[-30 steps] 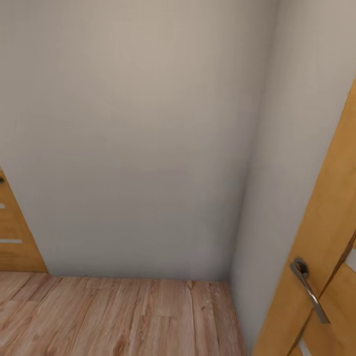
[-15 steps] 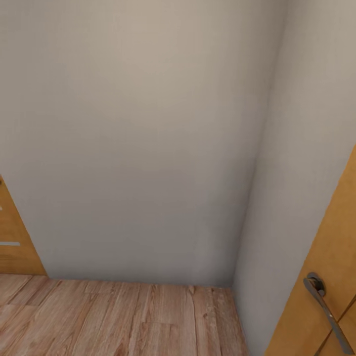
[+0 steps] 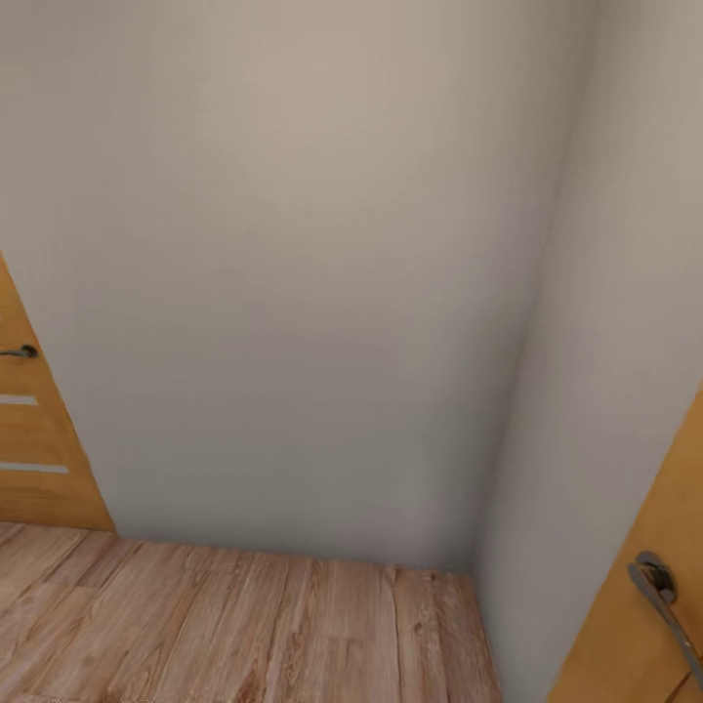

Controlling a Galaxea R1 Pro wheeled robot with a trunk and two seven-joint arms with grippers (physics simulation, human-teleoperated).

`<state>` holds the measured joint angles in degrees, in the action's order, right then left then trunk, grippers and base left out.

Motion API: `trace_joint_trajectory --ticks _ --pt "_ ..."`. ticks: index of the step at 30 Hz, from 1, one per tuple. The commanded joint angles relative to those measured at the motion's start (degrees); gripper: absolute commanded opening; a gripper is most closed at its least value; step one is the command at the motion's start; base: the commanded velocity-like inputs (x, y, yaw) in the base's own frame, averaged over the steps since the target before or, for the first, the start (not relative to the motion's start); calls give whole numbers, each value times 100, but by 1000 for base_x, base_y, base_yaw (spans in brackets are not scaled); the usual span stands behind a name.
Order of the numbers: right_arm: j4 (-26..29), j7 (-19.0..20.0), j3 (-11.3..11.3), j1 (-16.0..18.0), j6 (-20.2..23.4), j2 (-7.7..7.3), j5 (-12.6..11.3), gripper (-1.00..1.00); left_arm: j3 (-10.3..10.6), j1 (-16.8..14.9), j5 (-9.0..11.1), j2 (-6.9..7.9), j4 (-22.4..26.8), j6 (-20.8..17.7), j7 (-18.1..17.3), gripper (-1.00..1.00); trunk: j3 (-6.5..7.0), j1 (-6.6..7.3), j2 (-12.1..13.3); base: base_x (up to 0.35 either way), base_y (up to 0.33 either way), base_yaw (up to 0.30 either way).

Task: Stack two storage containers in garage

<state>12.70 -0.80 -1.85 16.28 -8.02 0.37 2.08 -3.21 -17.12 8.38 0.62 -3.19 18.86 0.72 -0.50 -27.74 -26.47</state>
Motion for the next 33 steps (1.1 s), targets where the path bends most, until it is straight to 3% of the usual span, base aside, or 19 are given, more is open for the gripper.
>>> trace_joint_trajectory --ticks 1,16,33 --pt "-4 -8 -18 4 -15 -2 21 100 -30 -10 6 0 -27 39 -2 100 -5 -2 -6 0 0 290" --pt "-4 -8 -25 1 -15 -2 21 100 -30 -10 6 -6 -25 39 -2 100 -5 -2 -6 16 1 296" --pt "-4 -8 -26 3 -15 -2 21 100 -30 -10 6 0 -27 39 -11 100 -5 -2 -6 287 77 297"
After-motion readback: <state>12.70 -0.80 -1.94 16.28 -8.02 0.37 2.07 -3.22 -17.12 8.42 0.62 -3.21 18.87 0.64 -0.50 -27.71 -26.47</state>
